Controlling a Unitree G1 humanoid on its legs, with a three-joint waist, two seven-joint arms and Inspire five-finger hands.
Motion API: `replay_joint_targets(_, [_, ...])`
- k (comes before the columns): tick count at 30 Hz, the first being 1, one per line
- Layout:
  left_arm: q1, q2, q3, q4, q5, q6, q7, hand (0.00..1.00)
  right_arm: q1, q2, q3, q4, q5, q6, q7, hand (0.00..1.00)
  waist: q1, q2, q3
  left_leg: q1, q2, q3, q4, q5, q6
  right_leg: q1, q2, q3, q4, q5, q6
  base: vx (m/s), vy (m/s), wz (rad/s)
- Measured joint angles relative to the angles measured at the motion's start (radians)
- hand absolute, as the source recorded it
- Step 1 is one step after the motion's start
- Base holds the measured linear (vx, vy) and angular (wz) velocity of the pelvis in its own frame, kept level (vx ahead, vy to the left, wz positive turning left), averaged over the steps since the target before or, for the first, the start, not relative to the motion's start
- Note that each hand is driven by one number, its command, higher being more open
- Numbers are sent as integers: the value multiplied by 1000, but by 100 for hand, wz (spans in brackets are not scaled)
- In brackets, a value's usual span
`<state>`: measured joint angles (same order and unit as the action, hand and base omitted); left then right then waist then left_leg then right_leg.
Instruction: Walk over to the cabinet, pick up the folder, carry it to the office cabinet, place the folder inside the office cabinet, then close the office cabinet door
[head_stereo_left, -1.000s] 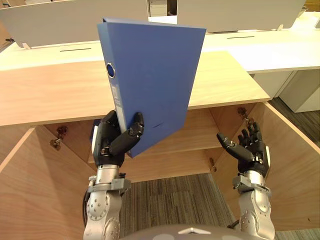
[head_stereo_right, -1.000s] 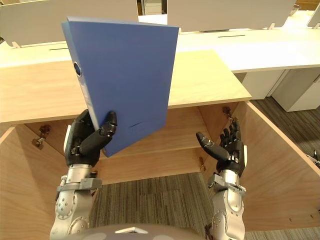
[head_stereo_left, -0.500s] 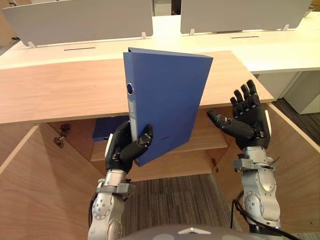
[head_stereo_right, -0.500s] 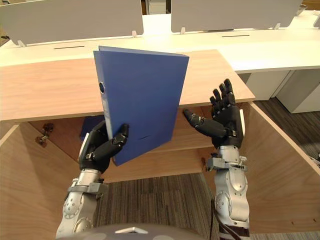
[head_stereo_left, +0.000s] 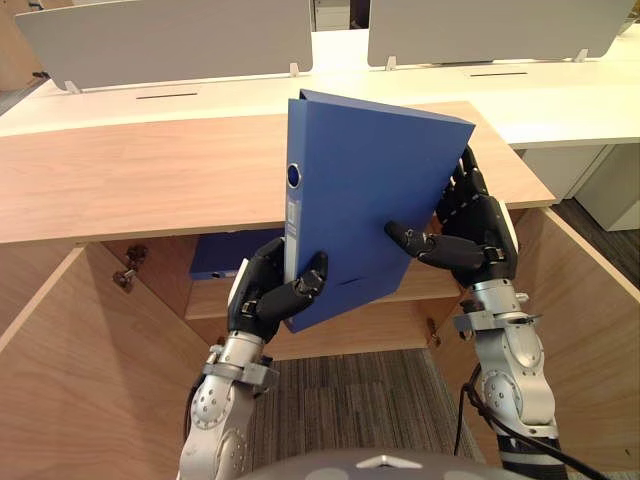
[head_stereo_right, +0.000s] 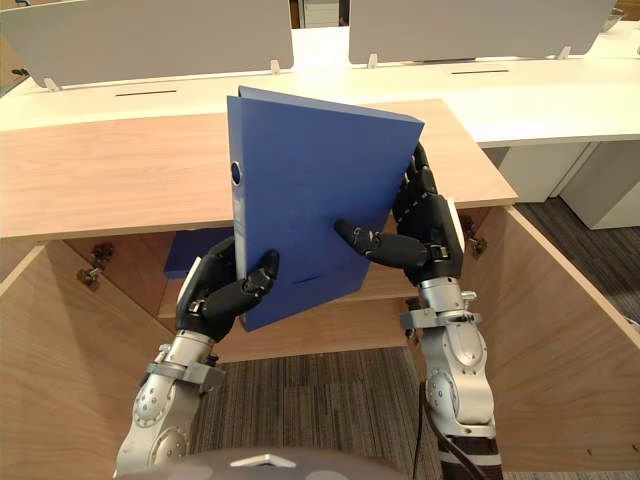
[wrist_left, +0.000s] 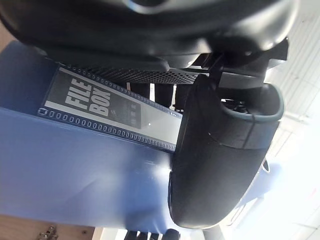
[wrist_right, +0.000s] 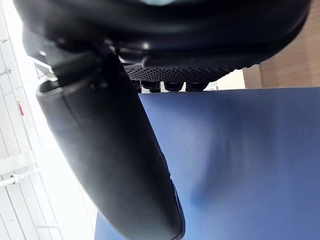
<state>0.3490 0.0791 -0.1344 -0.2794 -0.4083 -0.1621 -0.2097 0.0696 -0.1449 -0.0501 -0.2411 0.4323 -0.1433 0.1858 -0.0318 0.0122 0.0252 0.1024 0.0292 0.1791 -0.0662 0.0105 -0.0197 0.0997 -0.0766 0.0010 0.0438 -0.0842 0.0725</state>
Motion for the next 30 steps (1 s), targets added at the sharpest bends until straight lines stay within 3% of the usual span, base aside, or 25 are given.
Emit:
replay_joint_targets(18, [-70, 15, -12, -99, -76, -2, -63, 0, -7, -28, 33, 157, 44, 4, 95, 100, 0, -3, -14, 1, 0, 0, 0, 1, 0, 1, 0, 0, 0, 0, 0, -2, 0, 0])
replay_joint_targets(19, [-72, 15, -13, -111, -80, -3, -70, 0, -11, -27, 33, 167, 50, 4, 98, 0, 0, -5, -18, 1, 1, 0, 0, 1, 0, 1, 1, 0, 0, 0, 0, 0, 0, 0])
replay_joint_targets(30, [-75, 32, 5, -108, -86, -2, -61, 0, -15, -80, 41, 209, 78, 3, 143, 0, 3, -12, -29, -1, -1, -7, -11, 13, 1, -3, 1, -6, 0, 0, 0, 0, 0, 1])
